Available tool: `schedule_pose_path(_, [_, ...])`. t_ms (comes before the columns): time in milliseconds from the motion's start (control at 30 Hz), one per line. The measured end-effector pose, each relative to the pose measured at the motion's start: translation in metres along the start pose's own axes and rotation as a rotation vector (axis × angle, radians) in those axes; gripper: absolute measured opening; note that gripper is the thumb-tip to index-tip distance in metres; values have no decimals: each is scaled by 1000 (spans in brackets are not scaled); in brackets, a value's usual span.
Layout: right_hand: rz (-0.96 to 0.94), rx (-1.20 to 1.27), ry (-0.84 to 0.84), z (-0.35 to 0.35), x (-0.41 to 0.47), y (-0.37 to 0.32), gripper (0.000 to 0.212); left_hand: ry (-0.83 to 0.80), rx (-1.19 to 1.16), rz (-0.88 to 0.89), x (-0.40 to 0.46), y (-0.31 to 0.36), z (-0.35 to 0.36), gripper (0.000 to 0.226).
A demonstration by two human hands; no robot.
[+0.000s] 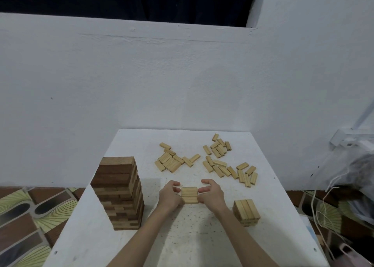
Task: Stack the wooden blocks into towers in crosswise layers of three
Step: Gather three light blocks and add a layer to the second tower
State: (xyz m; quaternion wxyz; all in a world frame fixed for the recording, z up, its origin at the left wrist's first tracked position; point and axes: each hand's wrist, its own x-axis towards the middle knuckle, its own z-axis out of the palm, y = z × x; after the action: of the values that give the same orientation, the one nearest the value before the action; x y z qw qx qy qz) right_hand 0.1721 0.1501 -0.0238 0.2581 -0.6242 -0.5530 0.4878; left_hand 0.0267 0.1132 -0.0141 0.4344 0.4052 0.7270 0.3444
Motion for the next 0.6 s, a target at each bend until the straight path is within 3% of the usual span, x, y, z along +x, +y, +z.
schedule_pose_path(600, [-4,10,76,6,-2,0,49,73,-34,27,3,-4,5,43])
